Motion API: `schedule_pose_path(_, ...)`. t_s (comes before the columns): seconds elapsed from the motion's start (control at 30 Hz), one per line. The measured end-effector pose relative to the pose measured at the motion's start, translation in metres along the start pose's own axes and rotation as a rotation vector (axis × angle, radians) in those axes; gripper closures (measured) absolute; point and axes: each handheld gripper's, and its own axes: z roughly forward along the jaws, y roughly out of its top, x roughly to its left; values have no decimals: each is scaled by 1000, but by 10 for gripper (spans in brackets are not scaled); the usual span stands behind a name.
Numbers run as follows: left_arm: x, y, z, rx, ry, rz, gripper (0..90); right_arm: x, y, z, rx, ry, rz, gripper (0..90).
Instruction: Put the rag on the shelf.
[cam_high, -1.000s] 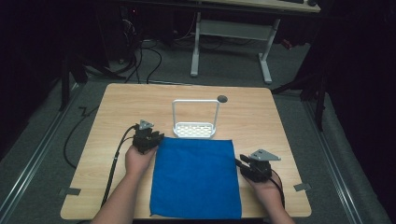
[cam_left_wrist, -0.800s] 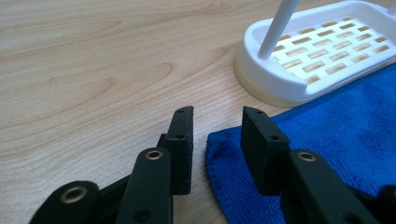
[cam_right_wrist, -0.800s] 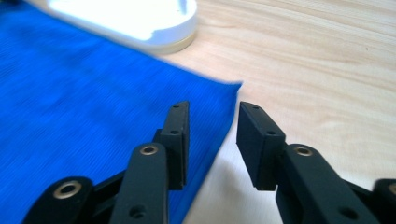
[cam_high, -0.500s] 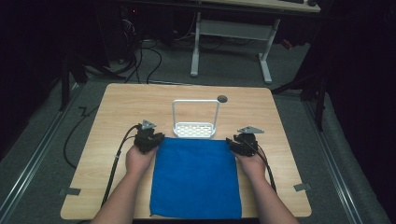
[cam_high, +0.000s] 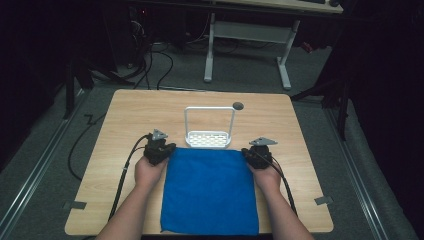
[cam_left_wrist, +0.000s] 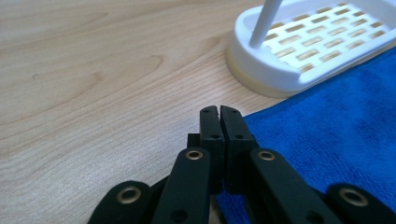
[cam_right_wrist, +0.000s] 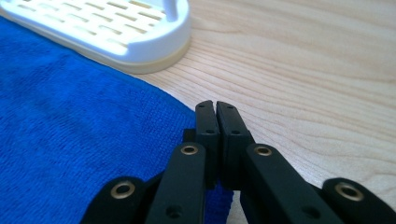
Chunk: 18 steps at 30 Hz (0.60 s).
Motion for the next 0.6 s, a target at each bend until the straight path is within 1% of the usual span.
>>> schedule_pose_path(0.03,0,0,0,0,0,0,891,0,0,0,0,0,0,890)
schedule_pose_path(0.07,-1,0,-4,-22,-12,-9,891,2,-1,-3,-18,4,-5,890)
schedule_pose_path(0.1,-5,-1,-11,-62,-21,-19,891,6,-3,-8,-56,18,-3,890)
schedule_pose_path(0.13,-8,-1,-15,-79,-20,-18,891,8,-5,-11,-74,17,-13,890)
schedule_pose_path(0.2,-15,-1,-25,-129,-17,0,892,12,-4,-17,-91,22,-24,890)
schedule_pose_path(0.23,-15,-1,-25,-129,-17,0,891,12,-4,-17,-91,22,-24,890)
schedule_pose_path(0.27,-19,-6,-34,-175,-13,-5,891,15,-3,-27,-119,26,-37,890)
schedule_pose_path(0.3,-19,-6,-34,-175,-13,-5,890,16,-3,-31,-133,29,-37,890)
schedule_pose_path(0.33,-21,-14,-37,-208,-5,-20,890,16,-5,-36,-151,37,-33,890)
schedule_pose_path(0.37,-22,-15,-37,-184,11,-4,889,17,-6,-39,-161,41,-27,890)
schedule_pose_path(0.4,-22,-16,-38,-178,15,-2,888,17,-6,-42,-179,44,-25,890)
schedule_pose_path(0.47,-22,-18,-41,-191,-1,-20,887,16,-5,-48,-202,44,-15,890)
schedule_pose_path(0.5,-23,-17,-42,-196,-4,-23,887,16,-5,-49,-210,46,-10,890)
schedule_pose_path(0.57,-24,-16,-45,-201,-6,-18,887,17,-4,-51,-215,44,-13,890)
schedule_pose_path(0.6,-25,-15,-48,-211,-6,-12,886,19,-3,-57,-236,46,-14,890)
